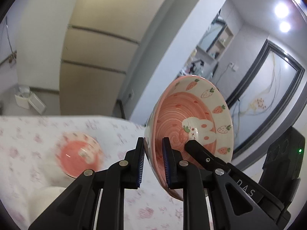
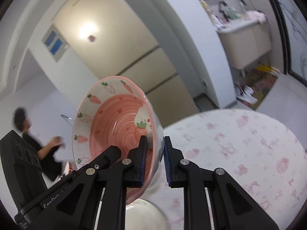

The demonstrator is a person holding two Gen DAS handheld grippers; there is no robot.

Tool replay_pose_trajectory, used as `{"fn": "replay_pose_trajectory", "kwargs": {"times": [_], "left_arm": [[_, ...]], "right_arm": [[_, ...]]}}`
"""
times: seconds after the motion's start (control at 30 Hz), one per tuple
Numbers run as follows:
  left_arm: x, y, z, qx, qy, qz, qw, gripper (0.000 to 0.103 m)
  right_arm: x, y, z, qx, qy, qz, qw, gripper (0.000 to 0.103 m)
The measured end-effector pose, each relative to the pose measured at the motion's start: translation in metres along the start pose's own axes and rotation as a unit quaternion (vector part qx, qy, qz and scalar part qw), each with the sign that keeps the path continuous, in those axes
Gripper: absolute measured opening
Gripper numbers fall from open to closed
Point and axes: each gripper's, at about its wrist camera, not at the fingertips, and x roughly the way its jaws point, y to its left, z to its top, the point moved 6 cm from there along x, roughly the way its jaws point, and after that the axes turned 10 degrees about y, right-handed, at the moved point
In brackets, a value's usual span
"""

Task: Organize plates and bowls

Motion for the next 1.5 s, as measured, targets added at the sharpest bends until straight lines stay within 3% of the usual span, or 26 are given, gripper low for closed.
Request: {"fn": "replay_pose_trajectory", "kwargs": {"times": [0.23,0.53,0.8,1.1,1.5], "left_arm": [[-0.048,0.034,0.012,-0.003,-0.024,0.020,0.9995,0.019],[-0.050,0.100,0.009,-0.063,-0.013,0.011,0.9979,0.020],[-0.028,0.142,0.004,-0.074,0.005,0.029,0.9969,0.020],[0.007,0.176,-0.001,-0.095,0.048,0.034,0.9937,0.020],[0.026,0.196,-0.005,-0.101,0.075,0.052,0.9906,0.020]], "right_arm": [[0.006,0.061,-0.003,-0.019,-0.013,0.019,1.000,0.016],[0.044,0.103,-0.013,-0.036,0.020,0.012,0.999,0.016],[0.088,0.096,-0.035,-0.014,0.059,0.040,0.997,0.019],[0.126,0.090,-0.044,-0.014,0.098,0.020,0.995,0.019],[0.152,0.085,-0.053,-0.001,0.138,0.033,0.990,0.020]]}}
